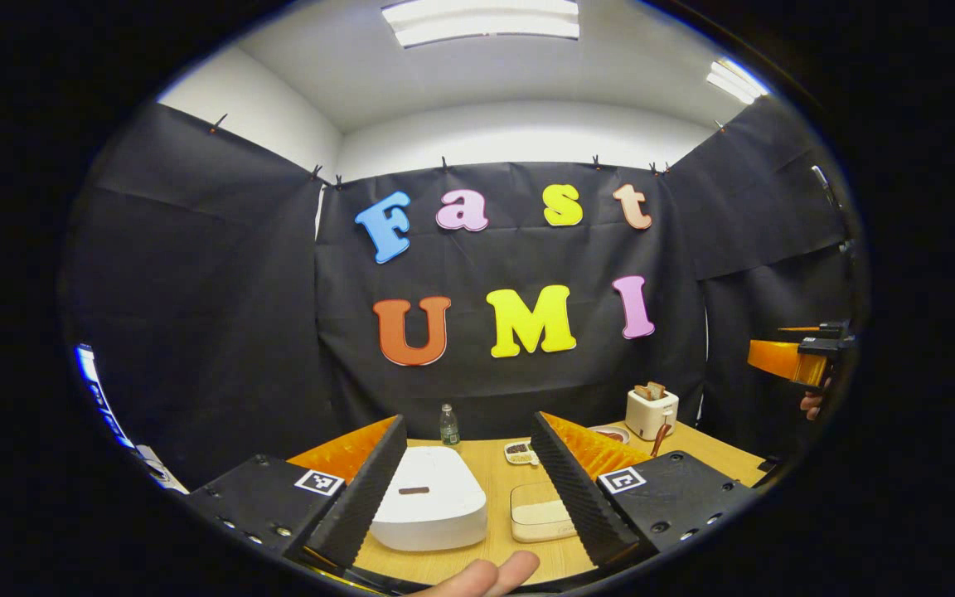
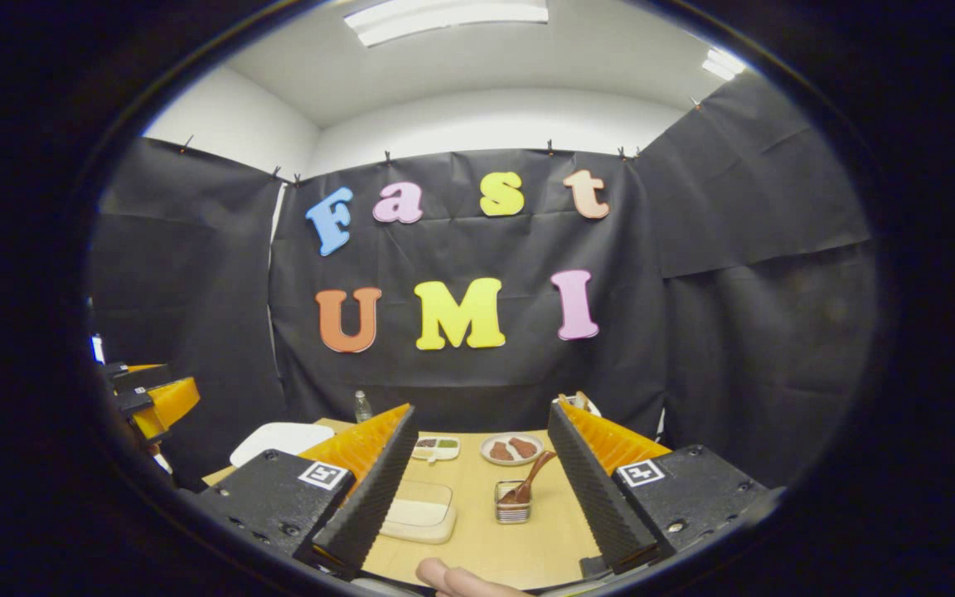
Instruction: Close the left gripper, press the button to open the rice cooker; take a wooden spoon from the chopstick holder with the right hand, scoop a spoonful of rice and pour it into the rice cooker, then put the wooden spoon back into the chopstick holder.
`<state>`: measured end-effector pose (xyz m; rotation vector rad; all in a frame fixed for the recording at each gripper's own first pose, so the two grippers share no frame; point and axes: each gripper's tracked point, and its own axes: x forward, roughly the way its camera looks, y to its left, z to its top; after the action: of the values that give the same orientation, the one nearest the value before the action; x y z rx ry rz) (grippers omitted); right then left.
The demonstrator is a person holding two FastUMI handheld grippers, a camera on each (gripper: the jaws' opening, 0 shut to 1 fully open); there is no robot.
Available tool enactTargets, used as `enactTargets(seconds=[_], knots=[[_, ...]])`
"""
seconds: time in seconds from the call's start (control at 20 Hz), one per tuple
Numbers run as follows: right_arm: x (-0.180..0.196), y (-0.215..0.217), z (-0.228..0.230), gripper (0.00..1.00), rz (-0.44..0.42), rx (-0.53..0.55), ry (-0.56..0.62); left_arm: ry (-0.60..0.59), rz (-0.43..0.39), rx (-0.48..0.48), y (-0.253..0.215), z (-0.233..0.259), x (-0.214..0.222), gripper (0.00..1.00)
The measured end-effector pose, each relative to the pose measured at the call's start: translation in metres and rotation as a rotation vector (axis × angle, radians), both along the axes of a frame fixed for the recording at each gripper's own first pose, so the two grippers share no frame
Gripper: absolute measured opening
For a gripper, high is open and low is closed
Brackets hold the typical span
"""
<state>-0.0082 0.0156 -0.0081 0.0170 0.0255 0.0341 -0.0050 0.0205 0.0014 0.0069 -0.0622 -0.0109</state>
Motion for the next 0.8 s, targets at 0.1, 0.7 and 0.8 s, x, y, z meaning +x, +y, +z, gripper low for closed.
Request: enactTargets(seconds=[0.1, 0.7, 0.8], knots=[[0.004, -0.004, -0.005, 1.00, -0.005, 0.004, 0.011, -0.011, -0.004, 0.010, -0.003, -0.002, -0.001, 0.96], [0.008, -0.002, -0.014, 1.00, 0.033, 0.031, -0.030, 0.002, -0.066, -0.076, -0.010, -0.015, 0.009, 0.90], [0.008, -0.003, -0.013, 1.00, 0.044, 0.041, -0.042, 0.030, -0.082, -0.113, -0.014, -0.022, 0.014, 0.82]])
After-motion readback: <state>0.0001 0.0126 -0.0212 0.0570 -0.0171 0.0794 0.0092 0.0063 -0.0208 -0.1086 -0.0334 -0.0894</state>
